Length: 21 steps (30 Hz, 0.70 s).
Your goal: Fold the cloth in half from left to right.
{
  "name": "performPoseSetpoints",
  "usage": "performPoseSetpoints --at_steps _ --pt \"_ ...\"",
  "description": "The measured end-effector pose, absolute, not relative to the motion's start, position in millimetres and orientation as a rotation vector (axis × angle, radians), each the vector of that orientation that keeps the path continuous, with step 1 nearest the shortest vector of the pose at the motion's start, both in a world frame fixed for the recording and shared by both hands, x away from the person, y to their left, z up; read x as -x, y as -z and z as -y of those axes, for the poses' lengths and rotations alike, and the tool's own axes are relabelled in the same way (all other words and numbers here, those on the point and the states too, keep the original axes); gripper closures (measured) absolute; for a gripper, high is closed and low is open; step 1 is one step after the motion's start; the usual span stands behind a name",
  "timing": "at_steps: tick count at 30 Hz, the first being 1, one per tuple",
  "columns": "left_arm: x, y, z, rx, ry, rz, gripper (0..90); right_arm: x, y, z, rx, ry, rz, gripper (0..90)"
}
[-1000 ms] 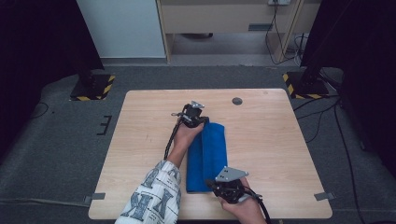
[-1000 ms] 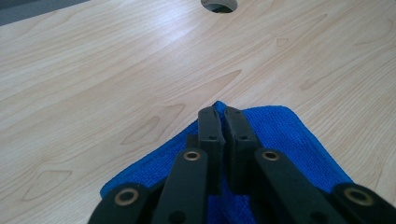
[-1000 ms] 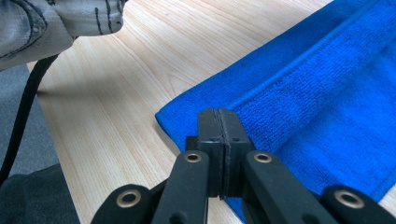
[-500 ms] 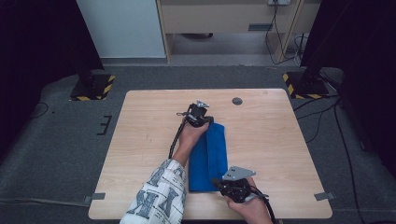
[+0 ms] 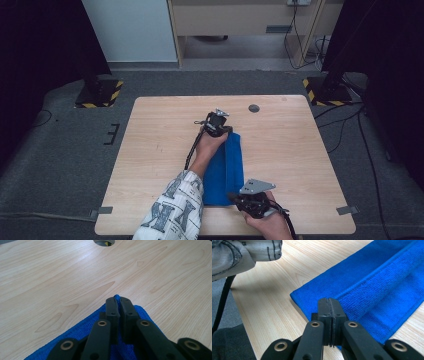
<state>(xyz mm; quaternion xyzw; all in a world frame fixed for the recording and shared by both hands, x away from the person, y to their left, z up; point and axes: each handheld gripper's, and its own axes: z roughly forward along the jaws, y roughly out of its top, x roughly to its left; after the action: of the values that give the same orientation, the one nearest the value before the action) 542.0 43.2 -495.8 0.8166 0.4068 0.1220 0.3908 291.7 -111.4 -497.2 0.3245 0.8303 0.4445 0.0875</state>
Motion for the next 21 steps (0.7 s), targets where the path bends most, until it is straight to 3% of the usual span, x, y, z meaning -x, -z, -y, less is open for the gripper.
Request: performPoseSetpoints --at_steps 6,10,17,21 --pt "-541 498 -39 -2.078 -0.3 -1.024 84.2 -293 499 110 -0.981 -1.33 -2.476 89.4" --pt "-539 498 -36 -2.087 -0.294 -0.984 78.6 -296 503 112 -0.986 -1.308 -2.472 88.7" --pt "-537 492 -39 -2.057 -0.333 -0.982 49.2 -300 506 120 -1.054 -1.269 -2.452 75.4" --pt "-532 487 -45 -2.037 -0.331 -0.979 37.7 -300 508 123 -1.08 -1.221 -2.465 59.3"
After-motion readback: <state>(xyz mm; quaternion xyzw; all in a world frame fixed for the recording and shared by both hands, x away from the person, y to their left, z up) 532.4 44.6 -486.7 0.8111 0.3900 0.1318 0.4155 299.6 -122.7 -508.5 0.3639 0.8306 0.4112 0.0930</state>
